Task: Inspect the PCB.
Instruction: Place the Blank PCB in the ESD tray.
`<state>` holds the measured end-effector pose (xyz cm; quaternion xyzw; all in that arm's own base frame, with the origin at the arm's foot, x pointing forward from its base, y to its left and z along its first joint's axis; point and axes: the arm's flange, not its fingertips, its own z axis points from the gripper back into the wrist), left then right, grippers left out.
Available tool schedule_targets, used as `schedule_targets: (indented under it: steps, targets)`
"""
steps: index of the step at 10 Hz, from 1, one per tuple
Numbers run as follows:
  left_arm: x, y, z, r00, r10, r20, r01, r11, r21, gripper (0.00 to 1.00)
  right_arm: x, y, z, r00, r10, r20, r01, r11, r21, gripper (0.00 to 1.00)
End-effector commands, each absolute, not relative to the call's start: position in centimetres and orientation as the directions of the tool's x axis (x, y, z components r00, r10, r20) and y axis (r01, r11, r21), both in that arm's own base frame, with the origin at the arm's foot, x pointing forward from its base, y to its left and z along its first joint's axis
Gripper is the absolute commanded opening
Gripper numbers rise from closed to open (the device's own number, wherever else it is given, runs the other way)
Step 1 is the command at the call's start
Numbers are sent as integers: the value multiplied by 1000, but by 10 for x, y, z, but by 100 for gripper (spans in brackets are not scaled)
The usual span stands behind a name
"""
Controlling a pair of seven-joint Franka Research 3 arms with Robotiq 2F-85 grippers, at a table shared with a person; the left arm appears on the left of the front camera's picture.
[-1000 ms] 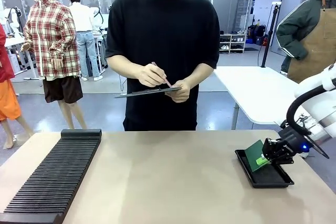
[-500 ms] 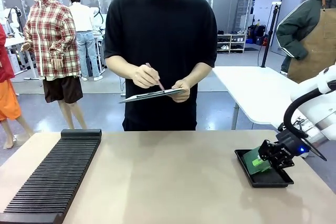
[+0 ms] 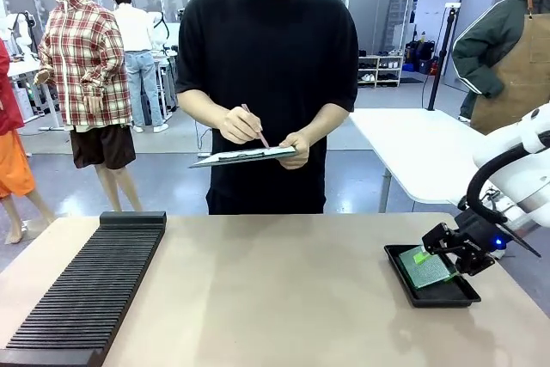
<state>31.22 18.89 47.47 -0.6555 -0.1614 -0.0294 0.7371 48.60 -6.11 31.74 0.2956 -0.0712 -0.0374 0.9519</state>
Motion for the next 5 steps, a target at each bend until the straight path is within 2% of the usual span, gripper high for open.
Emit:
schedule_targets:
  steps: [1, 5]
  targets:
    - [312, 190, 478, 949, 167, 269, 246, 145, -958, 100, 474, -54, 328, 981, -161, 111, 84, 858, 507, 100]
    - [312, 190, 478, 949, 167, 269, 246, 145, -958, 100, 467, -47, 348, 969, -208, 131, 128, 882, 454, 100]
